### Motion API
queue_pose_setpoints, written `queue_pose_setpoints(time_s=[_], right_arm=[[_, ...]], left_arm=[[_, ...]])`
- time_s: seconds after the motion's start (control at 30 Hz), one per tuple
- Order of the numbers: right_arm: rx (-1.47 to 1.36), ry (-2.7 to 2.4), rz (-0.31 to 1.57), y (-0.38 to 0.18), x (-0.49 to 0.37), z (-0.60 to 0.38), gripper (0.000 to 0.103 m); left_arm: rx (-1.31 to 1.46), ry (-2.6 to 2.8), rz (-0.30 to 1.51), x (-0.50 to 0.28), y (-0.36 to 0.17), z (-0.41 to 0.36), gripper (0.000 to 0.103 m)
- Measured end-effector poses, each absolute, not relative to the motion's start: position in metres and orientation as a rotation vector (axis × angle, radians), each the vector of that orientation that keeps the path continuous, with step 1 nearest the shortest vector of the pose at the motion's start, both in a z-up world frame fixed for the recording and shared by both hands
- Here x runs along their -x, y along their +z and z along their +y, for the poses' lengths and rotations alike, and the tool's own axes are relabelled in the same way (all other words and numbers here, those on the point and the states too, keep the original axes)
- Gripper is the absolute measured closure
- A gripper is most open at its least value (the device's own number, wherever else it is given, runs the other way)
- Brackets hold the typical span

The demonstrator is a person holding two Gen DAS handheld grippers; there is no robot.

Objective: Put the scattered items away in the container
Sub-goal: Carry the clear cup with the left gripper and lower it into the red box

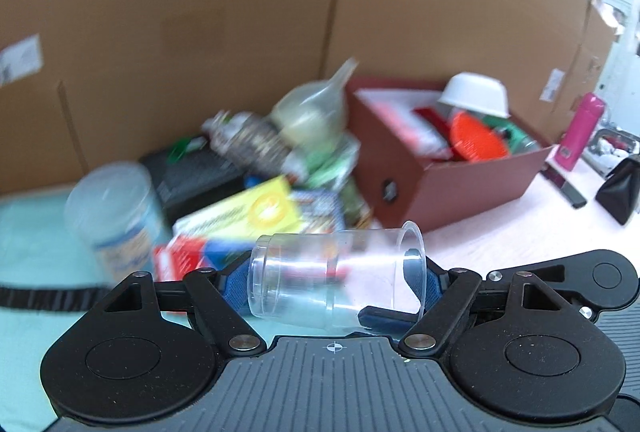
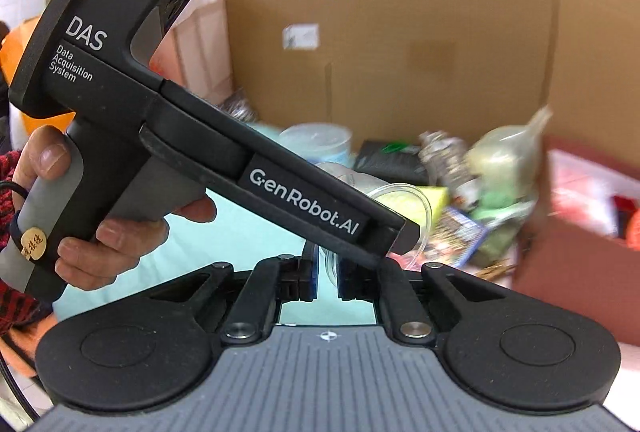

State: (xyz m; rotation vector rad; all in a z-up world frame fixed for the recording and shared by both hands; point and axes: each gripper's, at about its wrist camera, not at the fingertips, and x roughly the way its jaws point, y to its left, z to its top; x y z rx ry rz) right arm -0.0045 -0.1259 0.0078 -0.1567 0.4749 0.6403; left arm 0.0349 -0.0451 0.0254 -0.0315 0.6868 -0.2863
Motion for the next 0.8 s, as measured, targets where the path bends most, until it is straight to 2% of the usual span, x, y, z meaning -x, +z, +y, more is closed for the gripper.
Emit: queue_pose_setpoints(time_s=[0.4, 0.8], right_arm=[[0.119, 0.441, 0.361, 0.040, -0.017, -0.187, 0.092], [0.057, 0.262, 0.373, 0.034, -0.095, -0.231, 0.091]], left_arm=[[-0.095, -0.418, 0.561, -0.087, 0.063, -0.131, 0.018], [-0.155, -0.575, 0.548, -0.176, 0.056, -0.179, 0.016]])
